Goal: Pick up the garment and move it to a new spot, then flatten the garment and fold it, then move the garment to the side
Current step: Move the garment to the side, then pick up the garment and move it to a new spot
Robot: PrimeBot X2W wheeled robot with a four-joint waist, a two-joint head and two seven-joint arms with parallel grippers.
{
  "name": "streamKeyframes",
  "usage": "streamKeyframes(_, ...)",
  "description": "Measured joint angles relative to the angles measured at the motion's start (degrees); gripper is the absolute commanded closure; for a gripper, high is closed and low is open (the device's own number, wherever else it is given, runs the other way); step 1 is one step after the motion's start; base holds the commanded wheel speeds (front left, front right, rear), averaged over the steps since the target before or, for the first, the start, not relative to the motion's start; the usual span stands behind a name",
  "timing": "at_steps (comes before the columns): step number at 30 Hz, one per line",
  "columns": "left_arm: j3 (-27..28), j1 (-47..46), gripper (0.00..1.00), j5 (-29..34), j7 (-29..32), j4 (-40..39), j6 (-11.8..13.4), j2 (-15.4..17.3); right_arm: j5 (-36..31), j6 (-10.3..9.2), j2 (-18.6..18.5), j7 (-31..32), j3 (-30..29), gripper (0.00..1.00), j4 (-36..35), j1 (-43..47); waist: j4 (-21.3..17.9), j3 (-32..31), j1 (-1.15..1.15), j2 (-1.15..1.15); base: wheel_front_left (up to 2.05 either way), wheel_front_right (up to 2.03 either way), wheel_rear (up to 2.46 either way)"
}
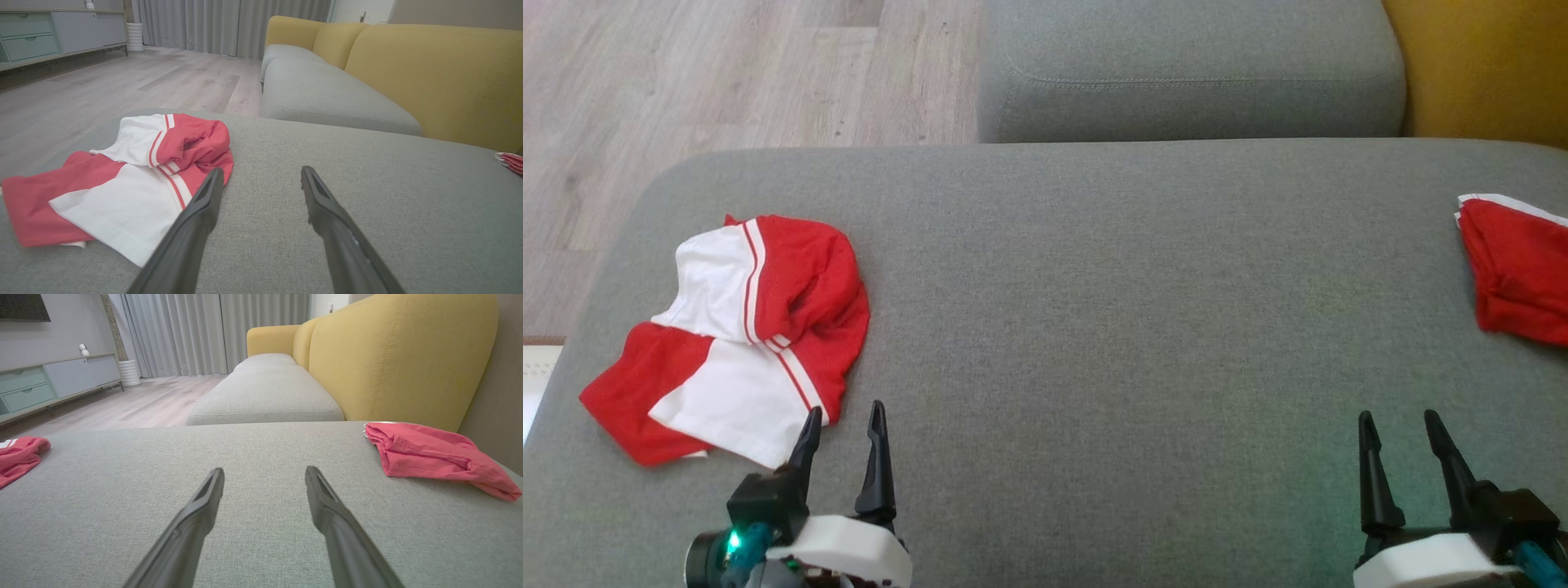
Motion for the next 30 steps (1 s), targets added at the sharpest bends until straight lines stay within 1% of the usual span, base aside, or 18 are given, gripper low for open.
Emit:
streamKeyframes(7, -0.1, 0.0, 0.00, 0.1, 0.0, 0.0, -0.5, 0.0, 0.8, 0.00, 0.0, 0.0, 0.3, 0.00, -0.1, 0.0, 0.6, 0.2, 0.00, 0.00, 0.00, 0.00, 0.00)
streamKeyframes(11, -0.4, -0.1, 0.00, 0.5, 0.0, 0.0, -0.8, 0.0, 1.2, 0.00, 0.0, 0.0, 0.7, 0.00, -0.5, 0.0, 2.2, 0.2, 0.00, 0.00, 0.00, 0.00, 0.00)
streamKeyframes(15, -0.8, -0.2, 0.00, 0.5, 0.0, 0.1, -0.9, 0.0, 2.0, 0.00, 0.0, -0.2, 1.5, 0.00, -0.6, 0.0, 5.4, 0.1, 0.00, 0.00, 0.00, 0.00, 0.00)
streamKeyframes(20, -0.6, -0.1, 0.00, 0.5, 0.0, 0.2, -0.8, 0.0, 2.8, 0.00, 0.0, -0.2, 3.4, 0.00, -0.6, 0.0, 11.1, -0.1, 0.00, 0.00, 0.00, 0.00, 0.00)
streamKeyframes(25, 0.9, 1.3, 0.00, 0.5, 0.0, 0.1, -0.8, 0.0, 2.8, 0.00, 0.0, -0.2, 5.1, 0.00, -0.5, -0.2, 16.4, -0.3, 0.00, 0.00, 0.00, 0.00, 0.00)
streamKeyframes(28, 1.5, 2.5, 0.00, 0.4, 0.0, 0.1, -0.8, 0.1, 2.8, 0.00, 0.1, -0.2, 5.5, 0.00, -0.3, -0.3, 18.1, -0.1, 0.00, 0.00, 0.00, 0.00, 0.00)
streamKeyframes(30, 2.2, 2.5, 0.00, 0.4, 0.0, 0.0, -0.9, 0.1, 2.8, 0.00, 0.1, -0.2, 5.8, 0.00, -0.3, -0.4, 18.2, 0.4, 0.00, 0.00, 0.00, 0.00, 0.00)
